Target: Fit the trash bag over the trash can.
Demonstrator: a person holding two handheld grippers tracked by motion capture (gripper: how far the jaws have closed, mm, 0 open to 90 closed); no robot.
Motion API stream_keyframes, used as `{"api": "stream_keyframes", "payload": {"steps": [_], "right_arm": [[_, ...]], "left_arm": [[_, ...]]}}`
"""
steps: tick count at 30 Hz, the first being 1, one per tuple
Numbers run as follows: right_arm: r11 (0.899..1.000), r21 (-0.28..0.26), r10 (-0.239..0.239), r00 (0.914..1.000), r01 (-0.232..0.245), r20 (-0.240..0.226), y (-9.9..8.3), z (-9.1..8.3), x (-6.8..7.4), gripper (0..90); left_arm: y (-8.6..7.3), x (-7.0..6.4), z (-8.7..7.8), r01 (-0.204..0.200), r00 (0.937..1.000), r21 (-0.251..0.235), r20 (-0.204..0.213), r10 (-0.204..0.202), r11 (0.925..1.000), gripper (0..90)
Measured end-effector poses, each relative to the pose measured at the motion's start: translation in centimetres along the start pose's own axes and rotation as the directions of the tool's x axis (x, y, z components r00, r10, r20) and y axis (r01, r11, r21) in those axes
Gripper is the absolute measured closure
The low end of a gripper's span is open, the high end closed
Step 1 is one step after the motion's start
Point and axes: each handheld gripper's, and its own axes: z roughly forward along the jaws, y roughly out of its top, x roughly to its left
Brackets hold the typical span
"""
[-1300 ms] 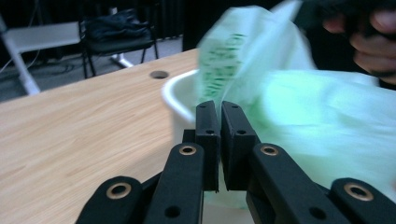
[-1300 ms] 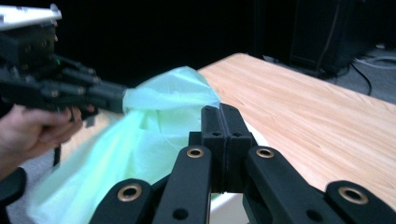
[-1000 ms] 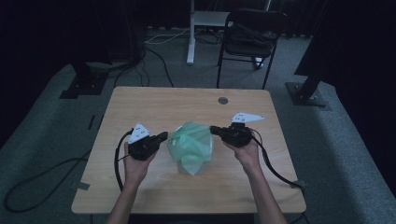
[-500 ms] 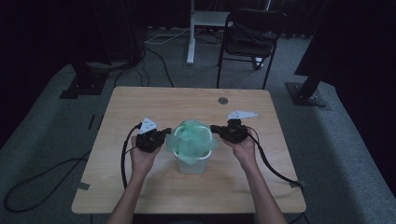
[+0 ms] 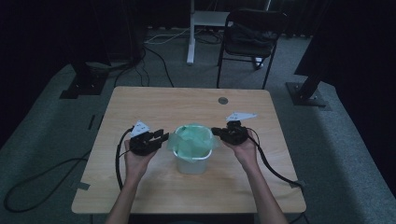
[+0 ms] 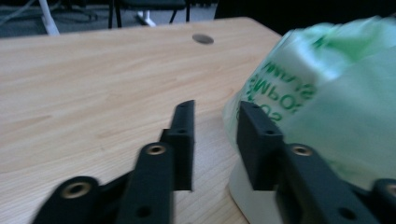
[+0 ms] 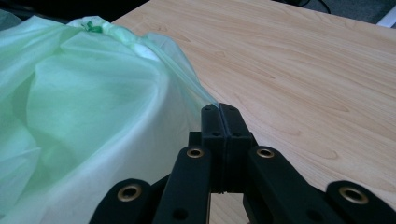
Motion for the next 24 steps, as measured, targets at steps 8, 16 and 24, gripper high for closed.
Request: {"api": "stream_keyframes", "payload": {"steps": [8, 16, 24], "right_arm": [[1.000, -0.001, 0.000, 1.0000, 0.000, -0.006, 0.0, -0.1, 0.0, 89.8], [1.000, -0.003, 0.002, 0.9998, -0.002, -0.020, 0.0, 0.0, 0.1, 89.6], [1.000, -0.001, -0.004, 0.9998, 0.004, -0.022, 0.0, -0.3, 0.2, 89.7]], "left_arm": [[0.3, -1.0, -3.9, -0.020, 0.9991, -0.077, 0.036, 0.023, 0.9968, 54.0], [0.7, -3.6, -5.7, -0.047, 0.9820, -0.139, 0.175, 0.071, 0.9892, 49.0], [1.0, -5.1, -4.0, -0.106, 0.9880, -0.084, 0.104, 0.114, 0.9908, 71.6]]}}
